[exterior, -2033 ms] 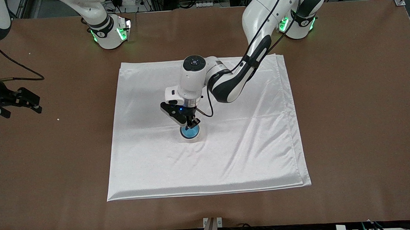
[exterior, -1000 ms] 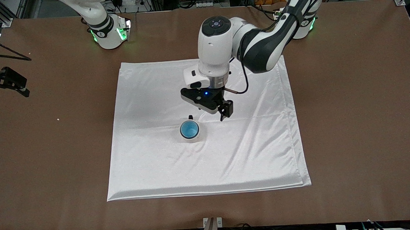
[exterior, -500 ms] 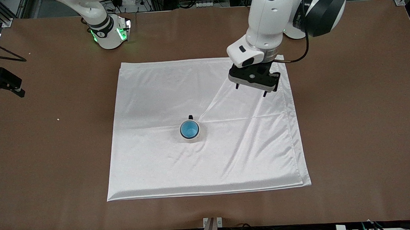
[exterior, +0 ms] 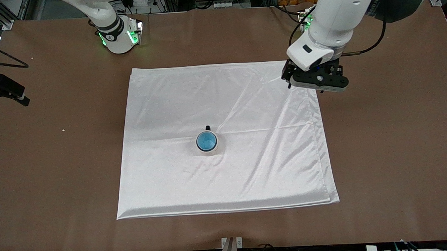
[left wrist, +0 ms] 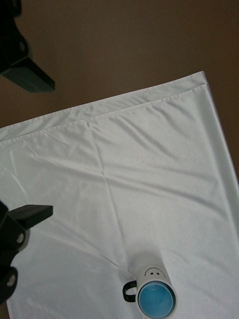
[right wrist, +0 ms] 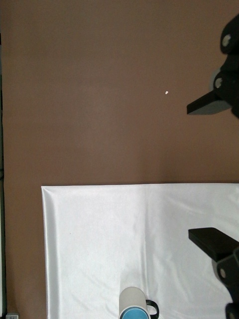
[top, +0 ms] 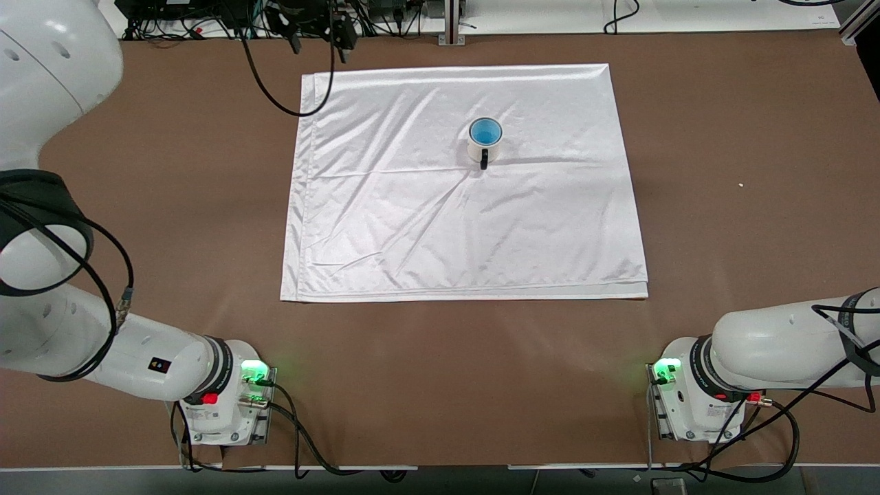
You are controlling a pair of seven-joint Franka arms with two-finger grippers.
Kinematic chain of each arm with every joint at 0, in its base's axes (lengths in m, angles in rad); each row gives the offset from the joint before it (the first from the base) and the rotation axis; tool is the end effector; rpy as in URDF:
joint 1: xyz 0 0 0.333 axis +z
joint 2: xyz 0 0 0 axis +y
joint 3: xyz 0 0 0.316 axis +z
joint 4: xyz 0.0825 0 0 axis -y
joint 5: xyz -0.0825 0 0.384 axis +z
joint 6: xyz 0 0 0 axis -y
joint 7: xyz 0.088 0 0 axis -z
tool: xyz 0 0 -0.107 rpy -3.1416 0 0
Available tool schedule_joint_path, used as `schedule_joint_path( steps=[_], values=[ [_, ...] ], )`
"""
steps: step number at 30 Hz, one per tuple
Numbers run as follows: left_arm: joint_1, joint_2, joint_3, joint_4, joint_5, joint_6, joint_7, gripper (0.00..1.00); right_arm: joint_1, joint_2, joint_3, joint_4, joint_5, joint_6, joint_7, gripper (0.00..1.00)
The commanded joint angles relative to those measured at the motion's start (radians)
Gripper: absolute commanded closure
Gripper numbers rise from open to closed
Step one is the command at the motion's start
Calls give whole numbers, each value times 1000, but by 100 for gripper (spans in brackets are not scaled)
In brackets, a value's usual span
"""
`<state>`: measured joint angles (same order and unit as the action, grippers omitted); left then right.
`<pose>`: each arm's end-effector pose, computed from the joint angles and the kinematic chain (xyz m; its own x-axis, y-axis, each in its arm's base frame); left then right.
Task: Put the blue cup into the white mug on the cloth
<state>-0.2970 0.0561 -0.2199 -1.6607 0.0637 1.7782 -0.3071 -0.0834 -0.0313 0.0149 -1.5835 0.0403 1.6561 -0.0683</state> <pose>0.5138 -0.2822 0.5691 0.9729 -0.2189 0.0749 -0.2173 -0.9757 -0.0295 0.5526 -0.0338 0.6438 0.9943 -0.0033 0.1061 0.0002 -0.9995 -0.0326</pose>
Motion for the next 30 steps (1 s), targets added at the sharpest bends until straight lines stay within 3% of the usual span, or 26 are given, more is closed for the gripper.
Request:
schedule_joint_path(
  steps=[1, 30],
  values=[
    [65, -35, -7, -25, -54, -16, -1, 0, -6, -6, -1, -12, 18, -13, 16, 0],
    [191, -27, 1, -33, -56, -22, 98, 0, -7, -6, -3, -12, 6, -19, 7, 0]
  ],
)
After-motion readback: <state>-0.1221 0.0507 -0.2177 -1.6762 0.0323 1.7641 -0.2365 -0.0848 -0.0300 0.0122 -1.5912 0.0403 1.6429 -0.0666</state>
